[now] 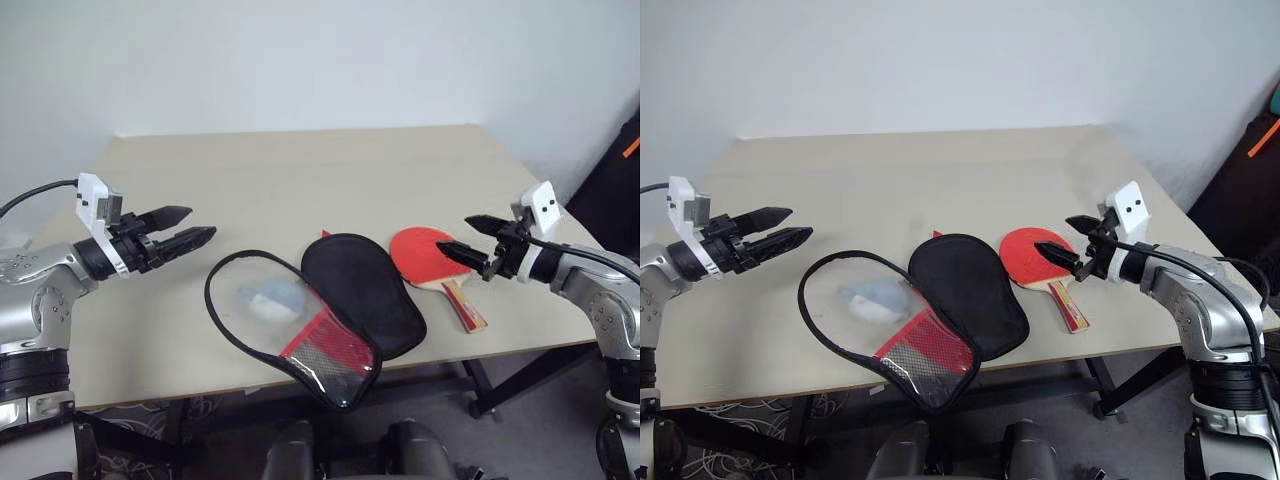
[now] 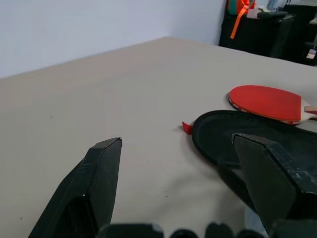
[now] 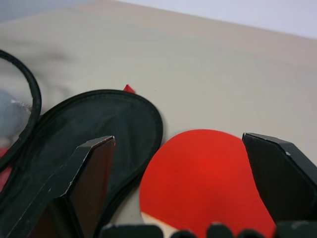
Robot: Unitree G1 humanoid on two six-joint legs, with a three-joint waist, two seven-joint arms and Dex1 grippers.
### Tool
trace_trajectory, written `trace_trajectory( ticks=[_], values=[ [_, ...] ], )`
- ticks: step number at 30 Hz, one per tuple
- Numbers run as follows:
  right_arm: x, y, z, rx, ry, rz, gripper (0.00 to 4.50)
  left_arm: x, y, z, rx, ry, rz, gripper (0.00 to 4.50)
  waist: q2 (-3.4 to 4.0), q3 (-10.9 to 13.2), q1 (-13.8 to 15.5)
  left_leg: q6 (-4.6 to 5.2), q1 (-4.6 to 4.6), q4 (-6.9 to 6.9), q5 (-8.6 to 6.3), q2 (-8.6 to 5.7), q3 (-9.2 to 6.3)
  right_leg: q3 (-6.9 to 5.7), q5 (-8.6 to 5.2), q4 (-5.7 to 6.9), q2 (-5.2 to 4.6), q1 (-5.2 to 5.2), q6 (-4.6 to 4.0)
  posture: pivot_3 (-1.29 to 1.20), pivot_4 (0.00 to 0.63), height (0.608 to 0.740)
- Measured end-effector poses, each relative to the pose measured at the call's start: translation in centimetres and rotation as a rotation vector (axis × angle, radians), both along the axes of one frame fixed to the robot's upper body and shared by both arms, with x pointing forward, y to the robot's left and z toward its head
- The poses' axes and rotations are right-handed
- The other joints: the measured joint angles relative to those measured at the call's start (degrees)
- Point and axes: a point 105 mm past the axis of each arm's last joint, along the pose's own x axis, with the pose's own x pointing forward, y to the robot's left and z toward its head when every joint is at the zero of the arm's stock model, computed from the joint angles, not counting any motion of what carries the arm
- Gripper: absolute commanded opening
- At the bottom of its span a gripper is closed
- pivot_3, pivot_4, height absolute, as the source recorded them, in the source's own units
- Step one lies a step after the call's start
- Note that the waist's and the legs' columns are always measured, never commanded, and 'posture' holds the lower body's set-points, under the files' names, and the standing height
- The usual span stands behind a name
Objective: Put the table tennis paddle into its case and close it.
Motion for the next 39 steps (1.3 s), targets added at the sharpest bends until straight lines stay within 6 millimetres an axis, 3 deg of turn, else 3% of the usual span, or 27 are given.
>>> trace_trajectory(
  ticks=[29, 39],
  values=[
    [-0.9, -1.2, -1.5, -0.073, 0.157, -0.058, 4.49, -0.2, -1.1, -0.4, 0.053, -0.056, -0.071, 3.77, -0.03, 0.0, 0.19, 0.01, -0.02, 0.1, 0.0, -0.05, -0.09, -0.09, 0.01, 0.0, -0.02, 0.09, 0.0, 0.0, 0.0, 0.654],
    [-1.1, -1.2, -3.2, -0.1, 0.257, -0.092, 4.49, -0.1, -2.0, -0.9, 0.061, -0.037, -0.124, 3.77, -0.03, 0.0, 0.17, 0.02, -0.03, 0.13, 0.0, -0.05, -0.09, -0.09, 0.01, 0.01, -0.02, 0.09, 0.0, 0.0, 0.0, 0.654]
  ],
)
